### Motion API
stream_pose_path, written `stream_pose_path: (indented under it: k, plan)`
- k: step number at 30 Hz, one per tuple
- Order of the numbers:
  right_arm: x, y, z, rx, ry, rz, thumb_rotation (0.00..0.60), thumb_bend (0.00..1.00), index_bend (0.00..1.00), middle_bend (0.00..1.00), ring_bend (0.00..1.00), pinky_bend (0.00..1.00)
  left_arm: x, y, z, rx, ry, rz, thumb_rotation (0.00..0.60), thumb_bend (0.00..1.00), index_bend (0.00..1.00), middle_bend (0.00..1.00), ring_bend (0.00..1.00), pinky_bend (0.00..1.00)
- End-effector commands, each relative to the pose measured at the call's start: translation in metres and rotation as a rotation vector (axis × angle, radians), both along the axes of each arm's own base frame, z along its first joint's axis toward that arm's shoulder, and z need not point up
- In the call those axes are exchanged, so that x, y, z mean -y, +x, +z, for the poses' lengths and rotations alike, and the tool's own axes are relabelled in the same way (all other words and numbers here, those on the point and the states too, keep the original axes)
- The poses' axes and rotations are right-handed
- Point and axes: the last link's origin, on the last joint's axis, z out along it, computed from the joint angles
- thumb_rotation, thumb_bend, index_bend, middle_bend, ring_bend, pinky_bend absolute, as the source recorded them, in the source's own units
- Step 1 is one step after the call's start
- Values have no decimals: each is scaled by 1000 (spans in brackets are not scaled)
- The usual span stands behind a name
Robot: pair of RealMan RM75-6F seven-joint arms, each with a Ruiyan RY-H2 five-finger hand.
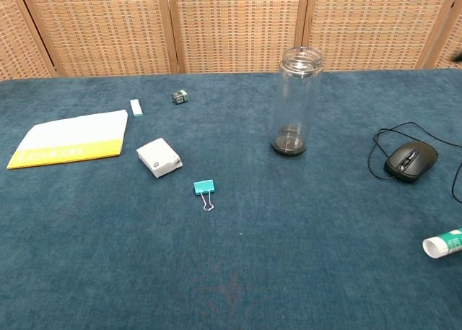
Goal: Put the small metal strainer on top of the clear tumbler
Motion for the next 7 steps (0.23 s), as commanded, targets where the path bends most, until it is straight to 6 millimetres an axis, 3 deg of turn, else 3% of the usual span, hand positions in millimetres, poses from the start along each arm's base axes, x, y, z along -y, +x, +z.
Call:
stream_pose_path:
  k: [1, 7]
  plan:
    - [-38, -48, 2, -41, -12, -47, 600, 0, 0, 0, 0, 0, 5, -6, -5, -8, -6, 24, 600, 78, 0, 0, 0, 0]
    - [-67, -73, 0, -36, -55, -76, 600, 0, 0, 0, 0, 0, 12, -9, -8, -12, 6, 27, 600, 79, 0, 0, 0, 0]
